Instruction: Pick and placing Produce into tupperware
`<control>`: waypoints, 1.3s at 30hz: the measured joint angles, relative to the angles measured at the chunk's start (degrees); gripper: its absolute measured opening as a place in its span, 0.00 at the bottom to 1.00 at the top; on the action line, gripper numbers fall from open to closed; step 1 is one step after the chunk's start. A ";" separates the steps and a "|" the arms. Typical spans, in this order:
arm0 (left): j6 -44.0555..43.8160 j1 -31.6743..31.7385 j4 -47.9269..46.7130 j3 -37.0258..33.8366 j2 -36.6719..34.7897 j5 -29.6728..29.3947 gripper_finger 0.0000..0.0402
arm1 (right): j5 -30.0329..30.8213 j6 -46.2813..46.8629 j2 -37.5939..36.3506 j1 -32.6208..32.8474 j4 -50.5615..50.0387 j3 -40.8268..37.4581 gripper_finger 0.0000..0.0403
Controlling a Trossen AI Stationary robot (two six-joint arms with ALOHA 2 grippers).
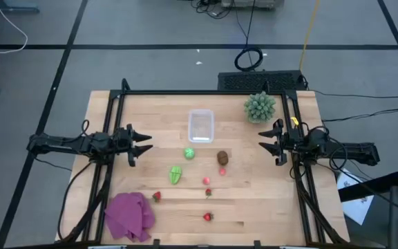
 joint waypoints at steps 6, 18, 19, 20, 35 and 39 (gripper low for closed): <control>0.00 0.00 -0.01 0.00 0.01 -0.02 0.51 | 0.00 0.02 0.00 0.00 0.00 -0.01 0.45; 0.00 0.01 -0.02 0.00 0.00 -0.02 0.51 | 0.00 0.02 -0.02 -0.01 0.19 -0.02 0.45; 0.00 0.00 -0.01 0.00 0.00 -0.02 0.51 | -0.01 0.01 -0.02 0.01 0.20 0.00 0.45; 0.02 0.02 -0.02 0.00 0.01 -0.09 0.51 | -0.01 0.01 -0.02 0.01 0.21 -0.02 0.45; -0.97 0.00 0.22 0.00 0.00 -0.74 0.51 | -0.02 8.70 -0.02 0.02 2.44 0.00 0.45; -3.31 0.00 0.28 0.00 0.00 -0.76 0.51 | -0.13 8.63 -0.02 0.02 2.38 -0.01 0.45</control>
